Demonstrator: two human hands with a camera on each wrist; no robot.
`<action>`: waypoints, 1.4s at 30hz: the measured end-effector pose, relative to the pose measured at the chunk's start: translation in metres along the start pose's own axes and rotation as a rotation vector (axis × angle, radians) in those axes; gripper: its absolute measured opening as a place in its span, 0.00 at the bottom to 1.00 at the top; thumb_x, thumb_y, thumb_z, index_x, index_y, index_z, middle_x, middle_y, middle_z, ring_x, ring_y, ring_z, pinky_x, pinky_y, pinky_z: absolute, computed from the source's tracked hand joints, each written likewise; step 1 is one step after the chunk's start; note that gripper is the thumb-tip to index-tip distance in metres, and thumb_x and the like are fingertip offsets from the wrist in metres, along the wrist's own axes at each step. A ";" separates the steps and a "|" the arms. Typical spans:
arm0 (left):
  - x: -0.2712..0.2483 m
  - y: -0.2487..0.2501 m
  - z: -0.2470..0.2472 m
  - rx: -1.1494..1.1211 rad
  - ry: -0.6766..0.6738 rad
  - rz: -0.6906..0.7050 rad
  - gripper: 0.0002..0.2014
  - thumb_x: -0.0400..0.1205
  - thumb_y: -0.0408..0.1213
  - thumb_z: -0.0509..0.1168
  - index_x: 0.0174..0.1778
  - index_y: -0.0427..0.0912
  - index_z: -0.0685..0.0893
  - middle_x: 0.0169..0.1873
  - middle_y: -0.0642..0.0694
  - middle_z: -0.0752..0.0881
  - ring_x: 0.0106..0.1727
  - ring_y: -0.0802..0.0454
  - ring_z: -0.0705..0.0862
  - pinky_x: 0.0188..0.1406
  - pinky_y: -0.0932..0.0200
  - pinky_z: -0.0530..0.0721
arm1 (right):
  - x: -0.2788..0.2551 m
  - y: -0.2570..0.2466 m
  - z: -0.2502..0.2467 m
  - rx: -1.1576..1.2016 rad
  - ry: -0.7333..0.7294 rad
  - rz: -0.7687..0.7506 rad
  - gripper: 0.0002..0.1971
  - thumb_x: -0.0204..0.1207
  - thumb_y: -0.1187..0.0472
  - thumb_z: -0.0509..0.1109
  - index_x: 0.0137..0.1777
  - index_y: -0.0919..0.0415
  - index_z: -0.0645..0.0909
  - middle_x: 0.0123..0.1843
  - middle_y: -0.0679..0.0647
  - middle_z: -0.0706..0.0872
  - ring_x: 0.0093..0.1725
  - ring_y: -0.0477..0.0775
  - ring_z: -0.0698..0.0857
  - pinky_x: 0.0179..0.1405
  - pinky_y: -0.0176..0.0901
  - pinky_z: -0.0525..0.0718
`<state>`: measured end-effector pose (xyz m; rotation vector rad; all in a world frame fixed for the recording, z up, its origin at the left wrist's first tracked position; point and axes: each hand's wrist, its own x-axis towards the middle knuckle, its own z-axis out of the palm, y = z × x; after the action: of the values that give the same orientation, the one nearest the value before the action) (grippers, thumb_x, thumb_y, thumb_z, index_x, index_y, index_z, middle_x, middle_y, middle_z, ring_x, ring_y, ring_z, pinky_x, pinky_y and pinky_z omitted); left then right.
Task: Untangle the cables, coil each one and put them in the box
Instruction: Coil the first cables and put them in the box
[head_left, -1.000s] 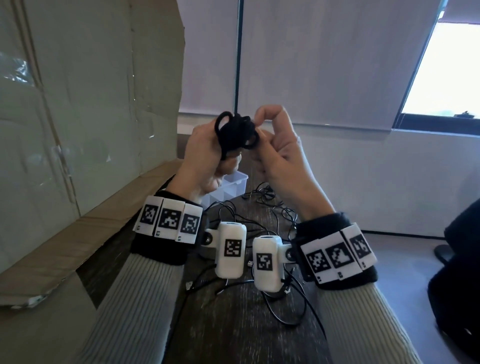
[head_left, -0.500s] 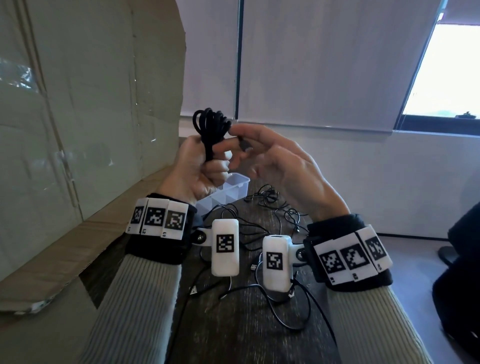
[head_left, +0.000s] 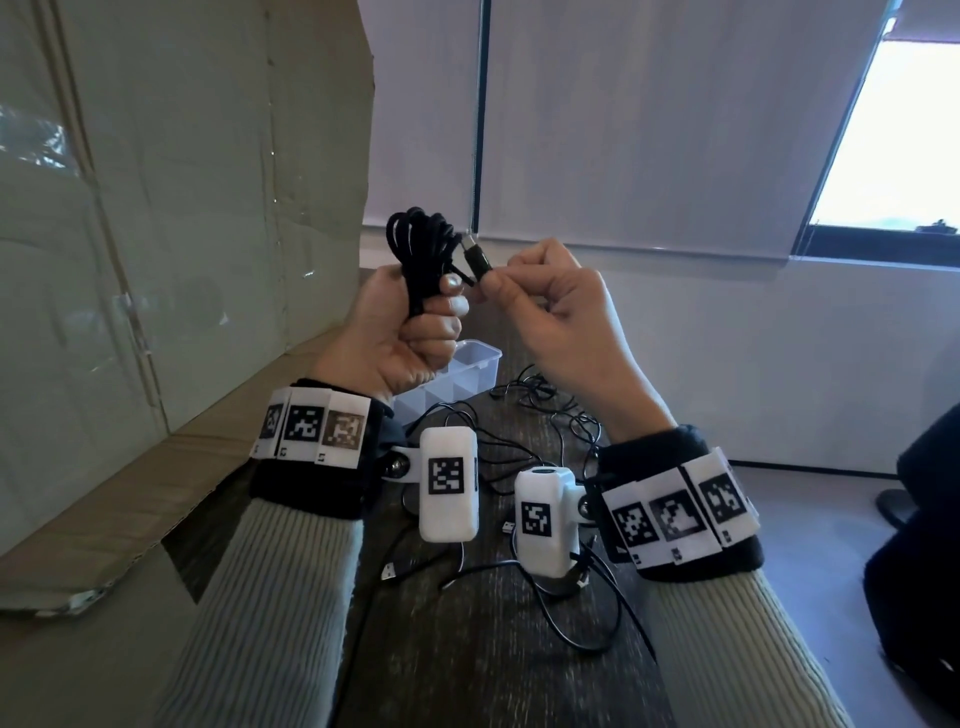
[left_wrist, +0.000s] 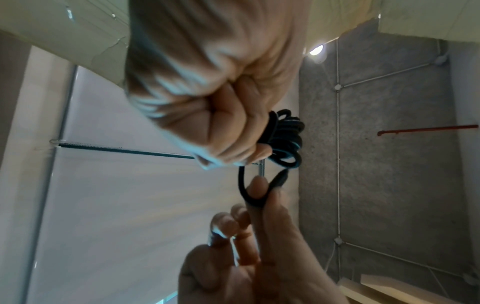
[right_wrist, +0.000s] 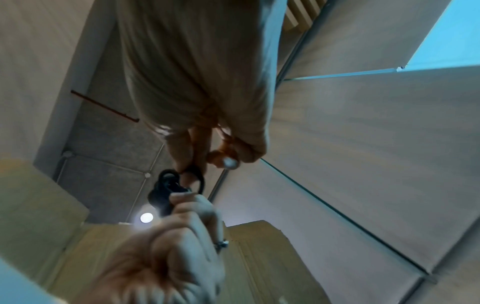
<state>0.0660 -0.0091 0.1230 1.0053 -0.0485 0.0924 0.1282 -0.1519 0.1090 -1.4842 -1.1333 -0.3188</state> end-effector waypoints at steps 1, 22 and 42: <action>0.001 0.000 0.000 0.014 0.010 -0.004 0.21 0.76 0.40 0.50 0.18 0.42 0.76 0.13 0.54 0.65 0.06 0.63 0.60 0.06 0.72 0.51 | 0.000 -0.001 0.000 -0.030 -0.002 0.024 0.06 0.78 0.63 0.72 0.48 0.52 0.89 0.41 0.46 0.73 0.41 0.39 0.73 0.41 0.26 0.74; 0.001 -0.012 0.008 0.522 0.170 -0.027 0.20 0.84 0.38 0.46 0.25 0.42 0.70 0.15 0.52 0.65 0.10 0.62 0.57 0.19 0.70 0.46 | 0.001 0.007 -0.013 0.132 0.069 0.021 0.10 0.66 0.73 0.80 0.39 0.56 0.90 0.38 0.45 0.83 0.40 0.42 0.82 0.42 0.31 0.79; 0.021 -0.024 -0.001 0.873 0.625 0.564 0.18 0.83 0.40 0.55 0.38 0.27 0.79 0.25 0.41 0.75 0.28 0.46 0.73 0.29 0.47 0.71 | -0.003 0.008 0.023 0.271 0.240 0.206 0.17 0.60 0.55 0.87 0.48 0.56 0.88 0.44 0.51 0.93 0.46 0.51 0.92 0.50 0.47 0.90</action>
<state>0.0890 -0.0202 0.1043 1.7656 0.3083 1.0062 0.1239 -0.1314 0.0953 -1.2712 -0.7914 -0.1859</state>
